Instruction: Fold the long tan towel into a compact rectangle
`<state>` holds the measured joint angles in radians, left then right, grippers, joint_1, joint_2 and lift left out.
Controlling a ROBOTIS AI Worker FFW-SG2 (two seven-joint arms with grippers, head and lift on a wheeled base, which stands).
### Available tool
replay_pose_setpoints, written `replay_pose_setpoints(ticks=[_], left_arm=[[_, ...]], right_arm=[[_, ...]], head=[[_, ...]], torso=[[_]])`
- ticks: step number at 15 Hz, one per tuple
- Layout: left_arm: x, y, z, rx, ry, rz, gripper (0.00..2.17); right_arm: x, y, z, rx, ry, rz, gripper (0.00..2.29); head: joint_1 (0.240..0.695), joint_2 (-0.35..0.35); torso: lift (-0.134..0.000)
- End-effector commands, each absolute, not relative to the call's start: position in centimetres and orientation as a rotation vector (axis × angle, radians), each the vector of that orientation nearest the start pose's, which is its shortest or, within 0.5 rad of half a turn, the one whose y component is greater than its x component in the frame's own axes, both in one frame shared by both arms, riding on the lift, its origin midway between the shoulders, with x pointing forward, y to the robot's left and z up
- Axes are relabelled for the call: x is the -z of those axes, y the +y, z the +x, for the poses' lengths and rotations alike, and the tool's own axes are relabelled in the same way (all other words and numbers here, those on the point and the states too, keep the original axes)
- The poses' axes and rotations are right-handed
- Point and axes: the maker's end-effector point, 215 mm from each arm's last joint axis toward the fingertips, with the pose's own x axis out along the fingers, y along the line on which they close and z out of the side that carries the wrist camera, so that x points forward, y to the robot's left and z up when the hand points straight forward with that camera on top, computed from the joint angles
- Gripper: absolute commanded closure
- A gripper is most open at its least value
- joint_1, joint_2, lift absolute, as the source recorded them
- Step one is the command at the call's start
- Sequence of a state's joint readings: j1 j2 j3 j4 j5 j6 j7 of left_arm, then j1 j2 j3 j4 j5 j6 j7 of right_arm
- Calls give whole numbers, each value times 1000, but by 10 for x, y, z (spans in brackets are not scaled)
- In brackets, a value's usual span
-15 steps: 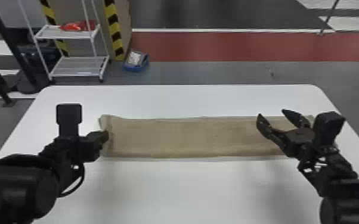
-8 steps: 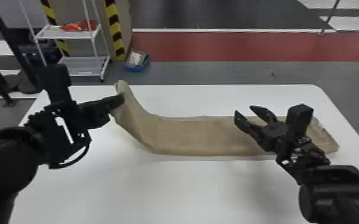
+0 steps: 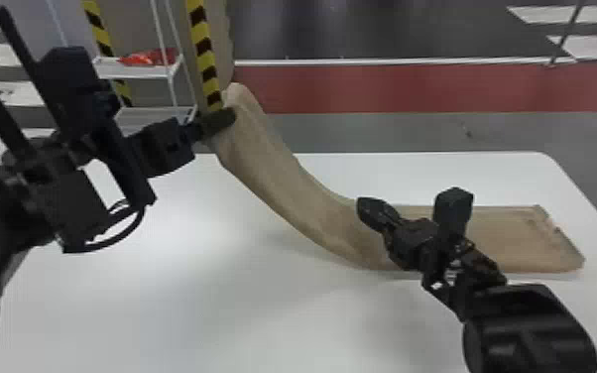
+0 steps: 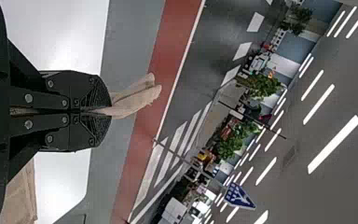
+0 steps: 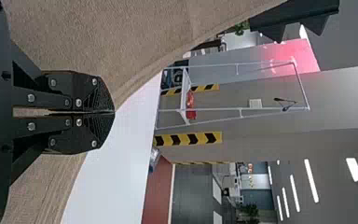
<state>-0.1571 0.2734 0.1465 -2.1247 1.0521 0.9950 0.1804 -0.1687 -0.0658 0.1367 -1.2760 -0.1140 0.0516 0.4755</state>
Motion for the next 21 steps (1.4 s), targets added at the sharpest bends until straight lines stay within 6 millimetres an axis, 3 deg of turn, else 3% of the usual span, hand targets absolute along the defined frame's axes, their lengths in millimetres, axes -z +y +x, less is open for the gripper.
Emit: replay_pose_setpoints(ticks=[1, 3, 6, 9, 12, 15, 16, 18, 19, 20, 21], left_arm=[[179, 174, 556, 409, 289, -425, 1376], [178, 174, 553, 412, 289, -415, 1379], [178, 176, 549, 412, 294, -400, 1376], [174, 182, 550, 405, 286, -386, 1376], [174, 186, 551, 399, 285, -385, 1376], [173, 183, 552, 403, 284, -384, 1376], [174, 179, 552, 407, 286, -387, 1376], [179, 163, 550, 424, 295, -388, 1376], [183, 152, 550, 434, 304, -388, 1376], [185, 144, 551, 435, 304, -382, 1376], [191, 134, 552, 429, 312, -361, 1376]], right_arm=[[411, -43, 588, -641, 182, 100, 2020], [412, -15, 586, -665, 186, 106, 2020], [423, 5, 592, -699, 213, 81, 2020], [428, 16, 599, -708, 220, 51, 2020], [411, 27, 603, -745, 211, 140, 2020], [412, 28, 591, -744, 207, 167, 2017], [403, 30, 583, -745, 183, 177, 1986], [366, 21, 577, -720, 104, 202, 1534], [357, 3, 578, -695, 89, 207, 974], [353, -31, 583, -644, 75, 201, 336], [347, -71, 590, -584, 56, 202, -2]], head=[[651, 77], [647, 108], [648, 151], [651, 168], [645, 188], [634, 199], [635, 199], [637, 198], [636, 196], [627, 181], [624, 166]], torso=[[-123], [-123], [-123], [-123], [-123], [-123], [-123], [-123], [-123], [-123], [-123]])
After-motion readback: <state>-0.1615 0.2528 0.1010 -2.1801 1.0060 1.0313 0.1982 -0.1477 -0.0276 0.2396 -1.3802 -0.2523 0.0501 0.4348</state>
